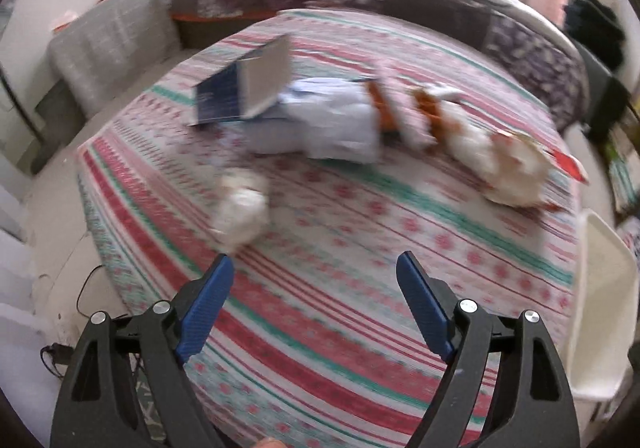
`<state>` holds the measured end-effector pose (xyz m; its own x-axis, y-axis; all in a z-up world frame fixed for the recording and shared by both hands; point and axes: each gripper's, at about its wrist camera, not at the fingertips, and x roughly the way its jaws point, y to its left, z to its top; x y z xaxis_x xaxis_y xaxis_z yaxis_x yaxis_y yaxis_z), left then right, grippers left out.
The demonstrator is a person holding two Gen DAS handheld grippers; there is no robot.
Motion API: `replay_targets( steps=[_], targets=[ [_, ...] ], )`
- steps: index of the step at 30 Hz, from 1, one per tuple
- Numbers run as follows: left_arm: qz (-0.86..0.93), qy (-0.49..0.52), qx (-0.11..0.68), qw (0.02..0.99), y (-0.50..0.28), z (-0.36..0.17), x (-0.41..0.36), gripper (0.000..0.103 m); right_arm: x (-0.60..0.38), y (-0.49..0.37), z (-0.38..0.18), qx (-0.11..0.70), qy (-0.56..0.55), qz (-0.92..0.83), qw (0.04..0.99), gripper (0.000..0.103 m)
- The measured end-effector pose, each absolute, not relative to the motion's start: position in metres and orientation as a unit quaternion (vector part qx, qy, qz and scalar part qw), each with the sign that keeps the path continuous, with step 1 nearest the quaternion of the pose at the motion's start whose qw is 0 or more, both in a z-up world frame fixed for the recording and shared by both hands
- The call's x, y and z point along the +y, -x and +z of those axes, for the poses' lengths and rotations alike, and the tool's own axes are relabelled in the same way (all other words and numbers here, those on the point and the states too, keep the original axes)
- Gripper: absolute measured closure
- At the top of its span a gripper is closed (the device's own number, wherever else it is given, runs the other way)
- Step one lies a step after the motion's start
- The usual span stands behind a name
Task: Collect trash
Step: 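Grasp the crumpled white tissue with the left tool while the right tool grasps the torn red wrapper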
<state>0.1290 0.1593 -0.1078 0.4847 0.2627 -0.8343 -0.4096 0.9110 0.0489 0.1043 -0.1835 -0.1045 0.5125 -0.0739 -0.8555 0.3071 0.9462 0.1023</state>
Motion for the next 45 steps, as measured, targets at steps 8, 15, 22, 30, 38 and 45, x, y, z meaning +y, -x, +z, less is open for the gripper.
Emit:
replay_targets(
  steps=[8, 15, 22, 30, 38, 45],
  targets=[
    [0.221, 0.097, 0.467, 0.851, -0.148, -0.116, 0.198, 0.022, -0.146, -0.119, -0.097, 0.482, -0.086, -0.074, 0.869, 0.007],
    [0.199, 0.118, 0.487, 0.842, -0.161, -0.136, 0.216, 0.039, -0.096, -0.153, -0.079, 0.443, -0.023, -0.007, 0.896, 0.007],
    [0.159, 0.125, 0.479, 0.854, -0.152, -0.136, 0.224, 0.071, -0.036, -0.196, -0.076, 0.405, 0.104, 0.109, 0.902, 0.007],
    [0.116, 0.137, 0.476, 0.861, -0.122, -0.134, 0.224, 0.071, 0.004, -0.233, -0.109, 0.395, 0.314, 0.196, 0.841, 0.007],
    [0.098, 0.143, 0.478, 0.861, -0.115, -0.134, 0.225, 0.071, 0.028, -0.260, -0.123, 0.375, 0.392, 0.236, 0.806, 0.007],
    [0.094, 0.144, 0.476, 0.862, -0.119, -0.135, 0.229, 0.071, 0.040, -0.265, -0.126, 0.422, 0.339, 0.281, 0.792, 0.052]
  ],
)
